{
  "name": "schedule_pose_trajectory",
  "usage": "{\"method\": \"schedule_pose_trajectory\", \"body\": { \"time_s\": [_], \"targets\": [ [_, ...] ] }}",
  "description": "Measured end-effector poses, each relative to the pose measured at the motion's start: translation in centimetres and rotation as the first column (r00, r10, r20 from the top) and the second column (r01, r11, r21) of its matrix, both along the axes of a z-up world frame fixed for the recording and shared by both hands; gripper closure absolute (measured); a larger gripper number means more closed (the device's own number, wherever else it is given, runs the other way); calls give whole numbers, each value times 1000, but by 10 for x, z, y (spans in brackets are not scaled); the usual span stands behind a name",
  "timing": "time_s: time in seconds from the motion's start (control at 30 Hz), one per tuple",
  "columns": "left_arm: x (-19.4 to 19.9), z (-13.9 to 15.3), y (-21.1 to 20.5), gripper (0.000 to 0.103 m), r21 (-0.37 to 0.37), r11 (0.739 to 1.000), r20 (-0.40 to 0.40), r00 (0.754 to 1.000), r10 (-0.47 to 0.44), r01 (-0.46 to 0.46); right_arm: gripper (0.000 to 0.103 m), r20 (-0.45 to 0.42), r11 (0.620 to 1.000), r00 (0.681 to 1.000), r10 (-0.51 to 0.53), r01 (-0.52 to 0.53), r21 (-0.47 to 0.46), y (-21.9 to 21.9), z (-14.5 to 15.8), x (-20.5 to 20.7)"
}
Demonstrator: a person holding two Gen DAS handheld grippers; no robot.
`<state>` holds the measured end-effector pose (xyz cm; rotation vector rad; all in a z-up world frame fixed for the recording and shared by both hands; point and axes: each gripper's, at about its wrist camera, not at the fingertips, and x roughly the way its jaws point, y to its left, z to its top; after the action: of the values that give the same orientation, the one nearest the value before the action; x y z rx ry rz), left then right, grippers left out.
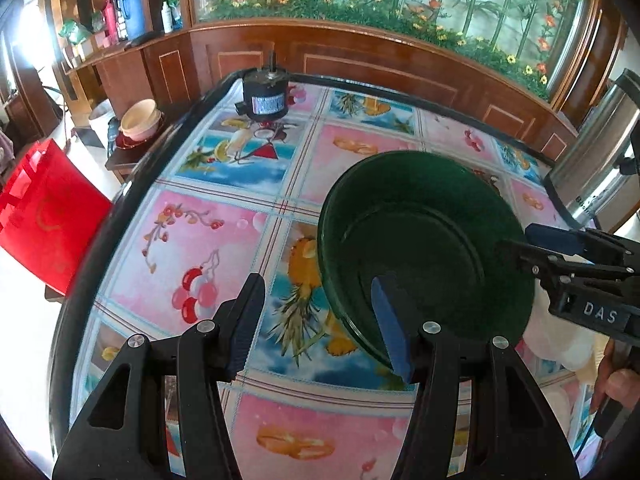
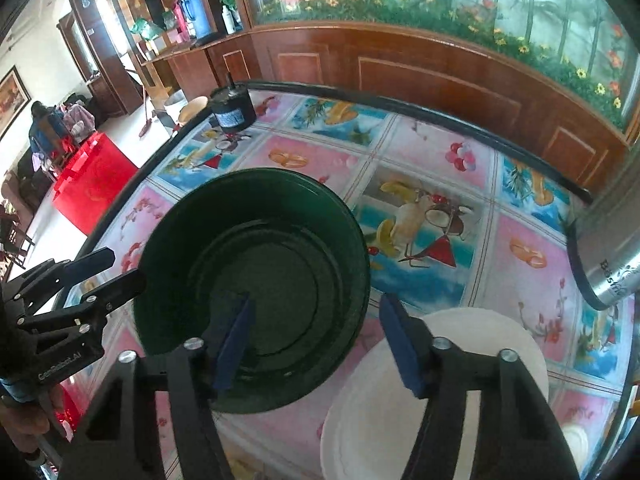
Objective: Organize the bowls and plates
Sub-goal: 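Reach the left tool to the green basin and grip its rim, then lift the green basin with the left tool while the right tool approaches a white plate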
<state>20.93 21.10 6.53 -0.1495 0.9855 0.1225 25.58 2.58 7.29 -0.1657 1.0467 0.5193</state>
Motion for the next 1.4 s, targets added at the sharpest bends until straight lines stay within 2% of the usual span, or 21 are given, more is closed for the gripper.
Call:
{"method": "schedule_pose_trajectory", "body": {
  "time_s": [0.3, 0.57, 0.6, 0.63, 0.67, 0.7, 0.77, 1.07, 1.2, 1.3, 1.4],
  "targets": [
    [14, -17, -6, 47, -32, 999, -52, 999, -5, 4, 57, -28, 1000, 1000, -13, 13, 4, -5, -12, 11],
    [21, -21, -5, 47, -53, 998, -56, 998, 15, -18, 61, -17, 1000, 1000, -5, 5, 15, -3, -10, 10],
    [21, -21, -5, 48, -54, 998, -51, 999, 16, -19, 62, -13, 1000, 1000, -4, 4, 12, -2, -9, 9],
    [21, -20, -6, 64, -43, 999, -44, 999, 23, -24, 62, -8, 1000, 1000, -2, 2, 9, -1, -9, 8],
    [21, -20, -8, 75, -33, 999, -44, 999, 22, -24, 63, -7, 1000, 1000, 1, -1, 9, 0, -9, 8],
    [22, -21, -9, 80, -15, 1000, -54, 998, 23, -23, 64, 1, 1000, 1000, 1, -1, -2, 1, -9, 6],
    [22, -22, -7, 85, -11, 1000, -57, 998, 14, -15, 65, 29, 999, 1000, 5, -4, -43, 4, -9, 2],
    [13, -22, 1, 86, -20, 1000, -77, 997, 15, -17, 62, -13, 1000, 1000, -13, 13, -7, 5, -14, -1],
    [12, -23, 6, 86, -50, 998, -91, 996, 25, -30, 62, -95, 997, 995, -41, 48, 66, 1, -21, 8],
    [14, -24, 7, 86, -63, 997, -97, 995, 27, -34, 62, -86, 998, 996, -27, 31, 47, 4, -21, 6],
    [15, -26, 3, 87, -32, 999, -96, 995, 16, -19, 69, -75, 999, 997, -9, 11, 36, 5, -20, 3]
  ]
}}
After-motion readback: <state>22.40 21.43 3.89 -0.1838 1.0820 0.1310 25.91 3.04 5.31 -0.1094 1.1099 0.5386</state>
